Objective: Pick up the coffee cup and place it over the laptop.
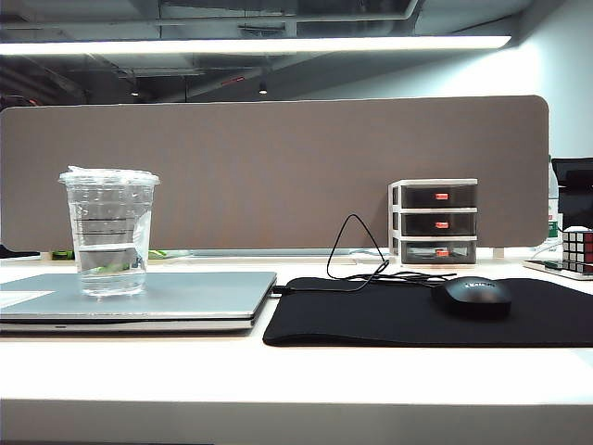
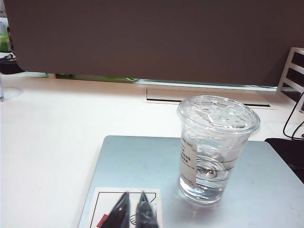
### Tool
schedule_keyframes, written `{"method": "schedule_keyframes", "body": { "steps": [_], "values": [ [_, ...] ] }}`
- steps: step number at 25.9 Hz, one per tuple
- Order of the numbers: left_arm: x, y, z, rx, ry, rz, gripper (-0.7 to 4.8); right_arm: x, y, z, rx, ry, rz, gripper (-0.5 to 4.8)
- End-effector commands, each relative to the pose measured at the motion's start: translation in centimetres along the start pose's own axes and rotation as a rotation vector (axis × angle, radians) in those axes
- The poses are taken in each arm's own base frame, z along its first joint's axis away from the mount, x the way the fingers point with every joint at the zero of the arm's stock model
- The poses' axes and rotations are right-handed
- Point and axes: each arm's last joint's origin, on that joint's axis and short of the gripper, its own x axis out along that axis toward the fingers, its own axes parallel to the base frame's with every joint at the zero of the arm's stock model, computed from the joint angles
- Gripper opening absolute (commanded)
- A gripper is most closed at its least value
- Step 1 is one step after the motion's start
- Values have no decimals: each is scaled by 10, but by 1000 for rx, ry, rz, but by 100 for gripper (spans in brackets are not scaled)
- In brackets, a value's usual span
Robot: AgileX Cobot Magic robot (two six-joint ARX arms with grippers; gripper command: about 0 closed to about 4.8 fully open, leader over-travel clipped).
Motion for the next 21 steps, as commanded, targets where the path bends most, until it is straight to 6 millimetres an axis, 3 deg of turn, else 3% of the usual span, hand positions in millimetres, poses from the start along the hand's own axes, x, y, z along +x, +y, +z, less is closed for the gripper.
{"method": "schedule_keyframes", "body": {
  "steps": [1,21],
  "values": [
    [0,0,1,-1,-7,-6,22,0,-2,0,0,-20,-10,-5],
    [0,0,1,-1,-7,-3,22,0,-4,-2,-1,7,-25,-1]
  ]
}}
